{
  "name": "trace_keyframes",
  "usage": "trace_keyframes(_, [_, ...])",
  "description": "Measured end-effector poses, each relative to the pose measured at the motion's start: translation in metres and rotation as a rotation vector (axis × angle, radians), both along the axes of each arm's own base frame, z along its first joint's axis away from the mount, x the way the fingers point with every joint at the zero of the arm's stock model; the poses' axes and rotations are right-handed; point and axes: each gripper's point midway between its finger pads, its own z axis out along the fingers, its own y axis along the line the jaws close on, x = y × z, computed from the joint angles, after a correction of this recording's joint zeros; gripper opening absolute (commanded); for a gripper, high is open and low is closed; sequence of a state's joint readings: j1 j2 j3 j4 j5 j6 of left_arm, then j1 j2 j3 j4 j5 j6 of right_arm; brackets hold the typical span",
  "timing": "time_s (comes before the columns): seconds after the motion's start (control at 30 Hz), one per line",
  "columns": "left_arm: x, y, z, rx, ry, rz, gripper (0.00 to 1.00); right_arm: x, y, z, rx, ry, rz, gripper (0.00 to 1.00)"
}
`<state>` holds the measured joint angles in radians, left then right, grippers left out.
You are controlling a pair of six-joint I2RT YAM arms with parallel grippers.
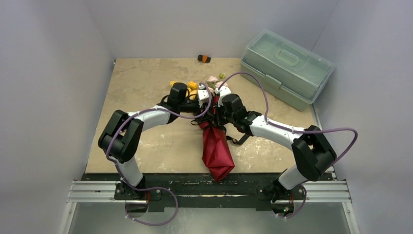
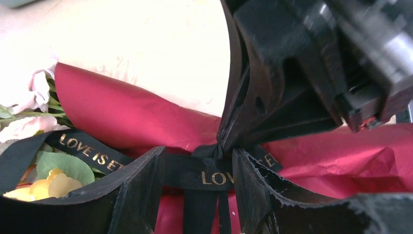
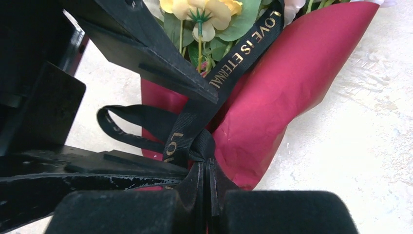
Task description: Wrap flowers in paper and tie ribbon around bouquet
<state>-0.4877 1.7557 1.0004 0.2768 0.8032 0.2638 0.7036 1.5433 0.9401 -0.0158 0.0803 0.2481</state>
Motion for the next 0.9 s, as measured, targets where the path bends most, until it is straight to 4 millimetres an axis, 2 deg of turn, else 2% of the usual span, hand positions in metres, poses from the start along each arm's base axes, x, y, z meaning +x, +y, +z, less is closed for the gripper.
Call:
trace_keyframes(0.17, [-0.007,0.007,-0.008,0.033,0.003,0.002,0.55,0.001,-0.002,0.010,0.014,-0.020,-0.009,0.00])
trace_keyframes(0.3, [-0.016,0.015,-0.006,0.050,0.002,0.016,0.55,0.000,-0.005,0.009,0.014,-0.019,-0.014,0.00])
trace_keyframes(0.43, [-0.017,0.019,-0.005,0.055,-0.010,0.036,0.55,0.000,-0.006,0.009,0.013,-0.018,-0.016,0.00])
trace_keyframes(0.6, [-0.021,0.023,-0.015,0.059,0.016,0.060,0.55,0.000,-0.006,0.009,0.015,-0.017,-0.014,0.00])
trace_keyframes(0.9, [-0.015,0.019,-0.011,0.030,0.005,0.072,0.54,0.000,-0.005,0.009,0.021,-0.014,-0.014,0.00])
